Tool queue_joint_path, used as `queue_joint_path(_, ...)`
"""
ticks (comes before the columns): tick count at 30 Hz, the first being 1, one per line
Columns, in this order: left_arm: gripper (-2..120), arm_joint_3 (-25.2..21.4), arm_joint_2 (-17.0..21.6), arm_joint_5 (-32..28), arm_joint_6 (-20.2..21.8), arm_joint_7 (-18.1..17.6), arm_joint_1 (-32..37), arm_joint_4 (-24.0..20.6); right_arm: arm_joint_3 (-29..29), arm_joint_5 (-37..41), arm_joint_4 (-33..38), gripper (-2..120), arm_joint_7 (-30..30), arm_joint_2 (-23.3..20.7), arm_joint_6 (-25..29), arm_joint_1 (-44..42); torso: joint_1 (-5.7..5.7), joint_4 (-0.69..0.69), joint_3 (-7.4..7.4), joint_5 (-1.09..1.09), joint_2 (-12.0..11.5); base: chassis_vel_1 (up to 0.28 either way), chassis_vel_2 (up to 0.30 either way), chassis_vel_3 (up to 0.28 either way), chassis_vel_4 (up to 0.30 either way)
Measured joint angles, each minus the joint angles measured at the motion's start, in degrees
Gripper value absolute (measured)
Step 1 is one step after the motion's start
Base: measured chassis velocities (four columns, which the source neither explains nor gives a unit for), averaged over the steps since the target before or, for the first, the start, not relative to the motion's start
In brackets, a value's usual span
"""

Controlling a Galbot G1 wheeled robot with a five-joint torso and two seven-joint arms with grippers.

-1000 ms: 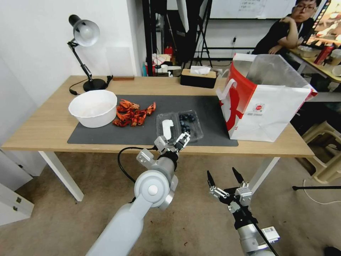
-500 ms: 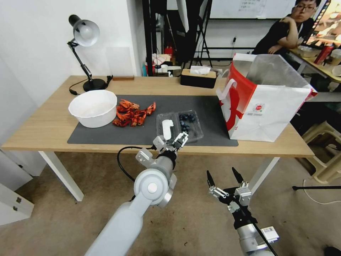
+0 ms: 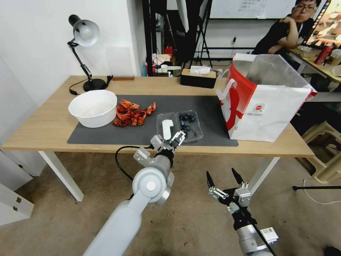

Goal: Close the takeout container lid, then place the container into the takeout bag.

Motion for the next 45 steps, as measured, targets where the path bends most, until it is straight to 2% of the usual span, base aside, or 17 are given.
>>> queue_joint_path(10, 100, -0.4, 0.1, 0.1, -1.3, 2.9, 0.8, -0.4, -0.3, -0.5, -0.1, 100, 0.0, 0.3, 0.2, -0.2, 0.0, 0.0, 0.0, 0.0, 0.0, 0.0, 0.0, 0.0, 0.0)
queue_joint_path(19, 100, -0.1, 0.7, 2.5, -3.0, 8.5, 1.3, -0.3, -0.5, -1.0, -0.1, 100, 0.0, 0.5, 0.3, -0.5, 0.0, 0.0, 0.0, 0.0, 0.0, 0.0, 0.0, 0.0, 0.0)
queue_joint_path(24, 100, -0.1, 0.8, 3.4, -3.2, 10.4, 1.0, -0.2, -0.5, -1.2, 0.0, 100, 0.0, 0.6, 0.3, -0.6, 0.0, 0.0, 0.0, 0.0, 0.0, 0.0, 0.0, 0.0, 0.0)
queue_joint_path(27, 100, 0.7, 1.7, 7.5, -4.0, 13.5, 0.8, 0.3, -0.5, -1.4, 0.0, 100, 0.0, 0.8, 0.5, -0.7, 0.0, 0.0, 0.0, 0.0, 0.0, 0.0, 0.0, 0.0, 0.0)
queue_joint_path(30, 100, 1.2, 2.5, 9.0, -4.1, 15.4, 0.7, 0.3, -0.6, -1.6, 0.0, 100, 0.0, 0.9, 0.6, -0.7, 0.0, 0.0, 0.0, 0.0, 0.0, 0.0, 0.0, 0.0, 0.0)
queue_joint_path(45, 100, 2.0, 3.7, 10.5, -4.6, 23.1, -1.8, 2.3, -0.5, -1.9, 0.1, 100, 0.1, 1.0, 0.7, -1.0, 0.0, 0.0, 0.0, 0.0, 0.0, 0.0, 0.0, 0.0, 0.0)
